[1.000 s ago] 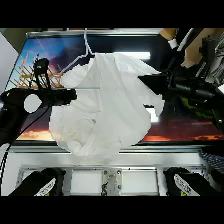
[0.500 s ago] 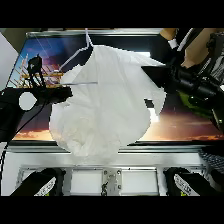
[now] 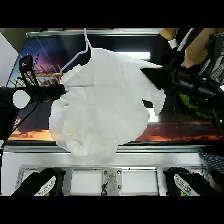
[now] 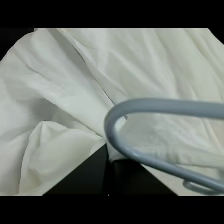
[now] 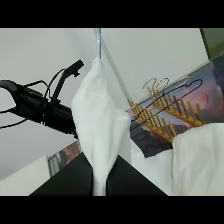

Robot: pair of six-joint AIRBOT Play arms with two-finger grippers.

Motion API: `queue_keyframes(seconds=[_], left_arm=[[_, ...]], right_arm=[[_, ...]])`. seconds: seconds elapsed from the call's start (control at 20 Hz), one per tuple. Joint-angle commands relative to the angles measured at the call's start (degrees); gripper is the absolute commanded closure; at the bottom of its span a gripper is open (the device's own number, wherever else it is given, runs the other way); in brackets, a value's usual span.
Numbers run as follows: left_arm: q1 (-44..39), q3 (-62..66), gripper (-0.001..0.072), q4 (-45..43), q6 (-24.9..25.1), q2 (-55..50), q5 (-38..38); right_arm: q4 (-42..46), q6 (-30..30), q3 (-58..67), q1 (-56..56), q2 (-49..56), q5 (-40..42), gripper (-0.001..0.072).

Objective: Fold the clothes and pants, and hang the long-sleeved shirts on hangers.

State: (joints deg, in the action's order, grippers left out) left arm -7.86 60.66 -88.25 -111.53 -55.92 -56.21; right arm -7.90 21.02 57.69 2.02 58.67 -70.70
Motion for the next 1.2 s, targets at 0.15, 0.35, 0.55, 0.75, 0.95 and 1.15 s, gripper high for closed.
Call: queue_keyframes(seconds=[0.15, 0.35, 0.55, 0.75, 0.95, 1.15], left_arm=[[0.6, 0.0, 0.0693, -0.2, 1.6, 0.0, 0.1], [1.6, 0.0, 0.0693, -0.1, 2.5, 1.4, 0.2], [2.5, 0.0, 0.0693, -0.2, 3.5, 3.3, 0.0], [2.5, 0.0, 0.0693, 0.0, 3.7, 2.7, -0.7], [0.2, 0.1, 0.0694, -0.1, 3.7, 6.3, 1.6], [-5.9, 0.1, 0.0695, -0.3, 3.7, 12.5, 2.2]], right_arm=[[10.6, 0.0, 0.0, 0.0, -0.1, -0.3, 0.0705], [14.6, -1.4, 0.0, 2.1, -0.1, -4.1, 0.0705], [14.8, -1.7, -0.6, 4.7, -0.1, -5.2, 0.0705], [14.8, -1.7, -2.9, 4.9, -0.1, -6.3, 0.0705], [6.7, -8.5, -9.3, 4.8, -0.1, -6.2, 0.0705], [-4.2, -15.5, -16.7, 3.0, 0.3, -6.2, 0.0705]])
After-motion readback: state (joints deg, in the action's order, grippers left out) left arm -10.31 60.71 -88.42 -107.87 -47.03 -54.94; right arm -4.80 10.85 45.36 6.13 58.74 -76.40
